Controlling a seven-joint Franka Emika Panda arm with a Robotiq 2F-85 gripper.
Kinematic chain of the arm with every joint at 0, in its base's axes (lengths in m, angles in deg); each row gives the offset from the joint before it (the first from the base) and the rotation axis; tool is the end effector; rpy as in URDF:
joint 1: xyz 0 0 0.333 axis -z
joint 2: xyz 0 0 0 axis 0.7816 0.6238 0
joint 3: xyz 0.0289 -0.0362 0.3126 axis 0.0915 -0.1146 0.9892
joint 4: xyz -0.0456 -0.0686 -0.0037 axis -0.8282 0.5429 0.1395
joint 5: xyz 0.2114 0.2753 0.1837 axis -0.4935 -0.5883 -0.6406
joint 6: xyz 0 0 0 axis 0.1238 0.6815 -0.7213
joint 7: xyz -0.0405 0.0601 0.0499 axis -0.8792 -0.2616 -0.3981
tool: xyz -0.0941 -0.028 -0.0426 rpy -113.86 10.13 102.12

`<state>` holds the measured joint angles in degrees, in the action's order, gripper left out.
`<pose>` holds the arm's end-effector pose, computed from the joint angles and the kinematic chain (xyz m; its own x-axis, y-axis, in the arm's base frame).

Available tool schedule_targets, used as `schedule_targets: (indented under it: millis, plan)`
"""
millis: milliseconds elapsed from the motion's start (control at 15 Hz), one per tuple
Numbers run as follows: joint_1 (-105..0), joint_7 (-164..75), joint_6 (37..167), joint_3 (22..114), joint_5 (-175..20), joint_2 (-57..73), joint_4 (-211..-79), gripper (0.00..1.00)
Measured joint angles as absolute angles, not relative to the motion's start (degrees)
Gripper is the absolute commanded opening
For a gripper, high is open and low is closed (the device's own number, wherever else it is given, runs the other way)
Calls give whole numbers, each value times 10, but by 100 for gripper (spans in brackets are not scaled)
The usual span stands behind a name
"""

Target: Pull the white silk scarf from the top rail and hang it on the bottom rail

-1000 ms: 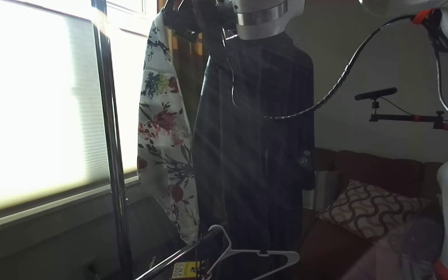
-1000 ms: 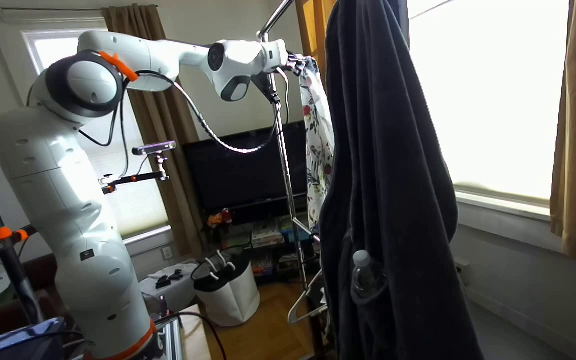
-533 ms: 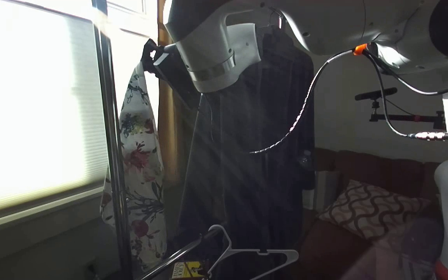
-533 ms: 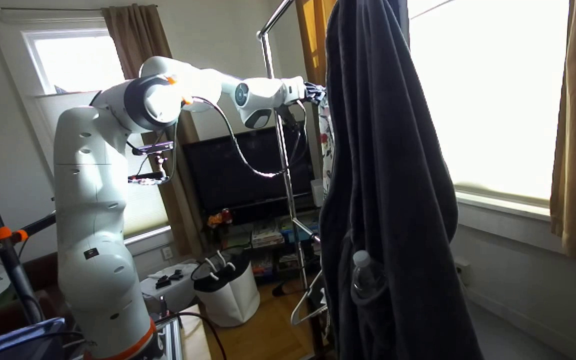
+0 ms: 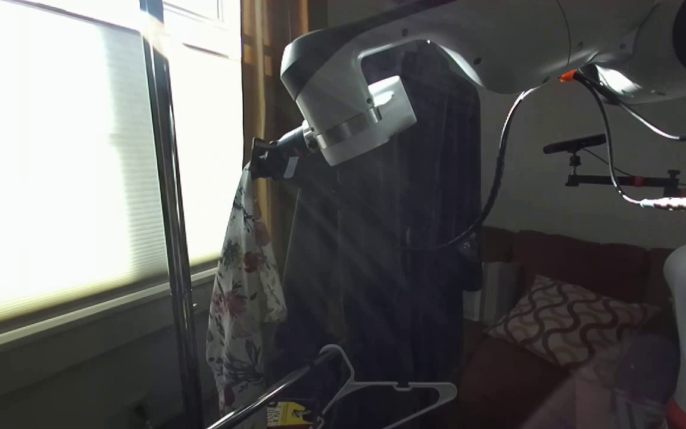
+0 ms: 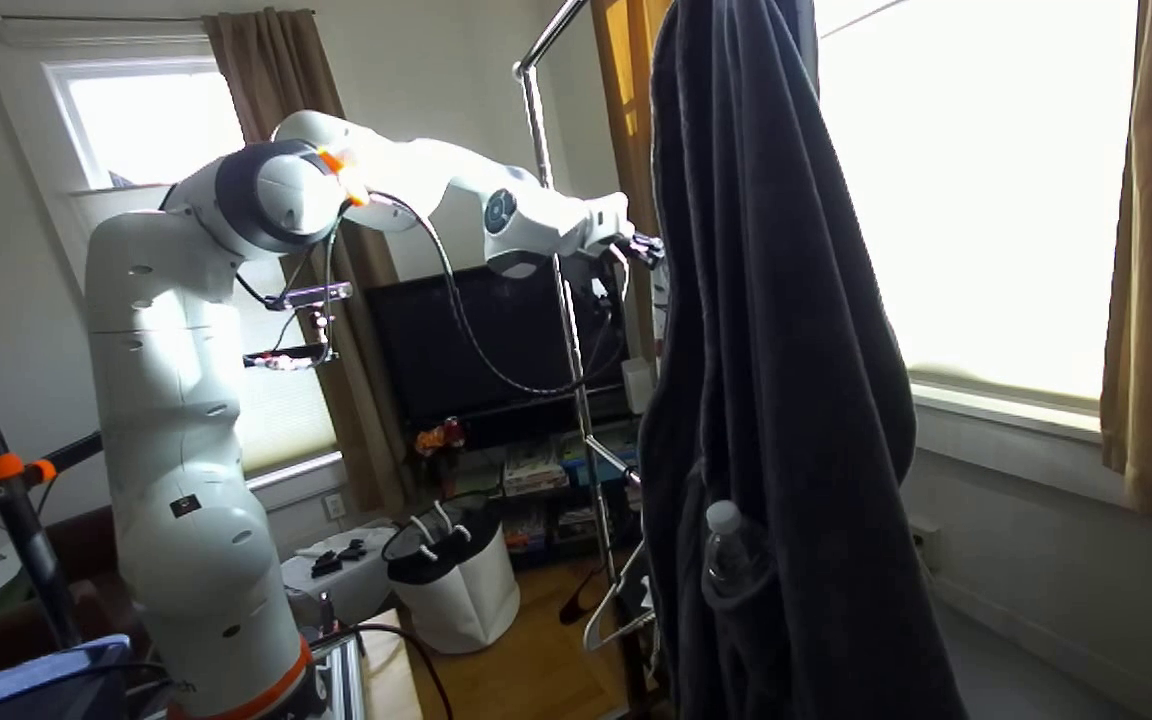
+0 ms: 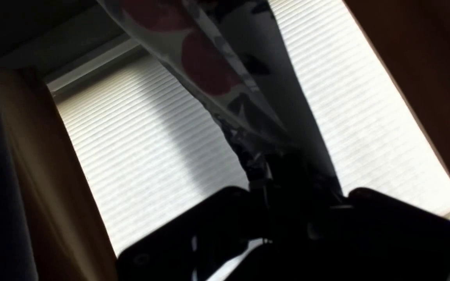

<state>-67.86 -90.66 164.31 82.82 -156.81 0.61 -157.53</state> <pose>0.5841 0.1663 0.5409 0.3764 -0.4431 0.8136 -0.0122 -0.8805 -0.4738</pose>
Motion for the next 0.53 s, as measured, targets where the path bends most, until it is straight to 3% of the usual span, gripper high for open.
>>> schedule_targets:
  millis: [533]
  plan:
    - [-661, -917, 1425, 808, -1579, -134, -1819, 4]
